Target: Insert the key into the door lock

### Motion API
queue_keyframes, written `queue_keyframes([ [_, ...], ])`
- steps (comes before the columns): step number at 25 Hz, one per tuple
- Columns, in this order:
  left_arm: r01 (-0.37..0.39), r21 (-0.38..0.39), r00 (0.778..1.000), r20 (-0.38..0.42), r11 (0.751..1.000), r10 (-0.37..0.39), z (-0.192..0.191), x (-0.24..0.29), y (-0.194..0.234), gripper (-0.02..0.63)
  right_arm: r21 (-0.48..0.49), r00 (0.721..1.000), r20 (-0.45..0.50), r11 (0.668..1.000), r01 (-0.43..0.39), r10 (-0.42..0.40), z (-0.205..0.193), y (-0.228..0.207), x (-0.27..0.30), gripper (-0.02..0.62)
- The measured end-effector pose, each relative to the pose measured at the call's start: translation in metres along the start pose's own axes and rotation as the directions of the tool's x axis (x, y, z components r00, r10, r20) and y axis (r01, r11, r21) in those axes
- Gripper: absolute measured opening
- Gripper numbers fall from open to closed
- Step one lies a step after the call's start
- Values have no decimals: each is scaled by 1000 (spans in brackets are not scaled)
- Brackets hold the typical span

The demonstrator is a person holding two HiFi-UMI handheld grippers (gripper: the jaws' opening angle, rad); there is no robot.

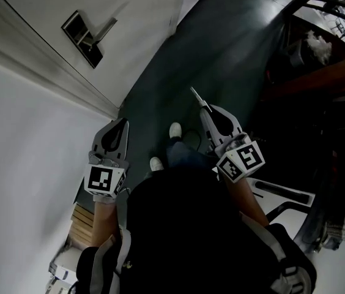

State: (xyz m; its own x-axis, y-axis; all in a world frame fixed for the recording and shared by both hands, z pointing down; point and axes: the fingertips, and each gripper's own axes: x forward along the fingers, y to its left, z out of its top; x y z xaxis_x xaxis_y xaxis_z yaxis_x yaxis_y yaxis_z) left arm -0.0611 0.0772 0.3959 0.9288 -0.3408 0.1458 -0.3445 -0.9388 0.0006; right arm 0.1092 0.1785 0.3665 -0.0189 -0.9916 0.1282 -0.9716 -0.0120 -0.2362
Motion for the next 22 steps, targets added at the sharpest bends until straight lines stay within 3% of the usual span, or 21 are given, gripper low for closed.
queue_keyframes([
  [7, -104, -15, 994, -39, 994, 104, 3, 30, 54, 8, 40, 995, -36, 995, -91, 92, 8, -21, 77, 32],
  [12, -185, -26, 981, -67, 982, 183, 4, 61, 91, 8, 96, 976, -82, 976, -193, 201, 13, -41, 140, 32],
  [18, -320, -44, 945, -90, 946, 315, 3, 83, 123, 8, 141, 923, -142, 930, -339, 358, 15, -53, 209, 32],
  [22, -425, -55, 902, -108, 903, 418, 2, 87, 138, 8, 223, 867, -177, 877, -425, 466, 8, -55, 247, 32],
])
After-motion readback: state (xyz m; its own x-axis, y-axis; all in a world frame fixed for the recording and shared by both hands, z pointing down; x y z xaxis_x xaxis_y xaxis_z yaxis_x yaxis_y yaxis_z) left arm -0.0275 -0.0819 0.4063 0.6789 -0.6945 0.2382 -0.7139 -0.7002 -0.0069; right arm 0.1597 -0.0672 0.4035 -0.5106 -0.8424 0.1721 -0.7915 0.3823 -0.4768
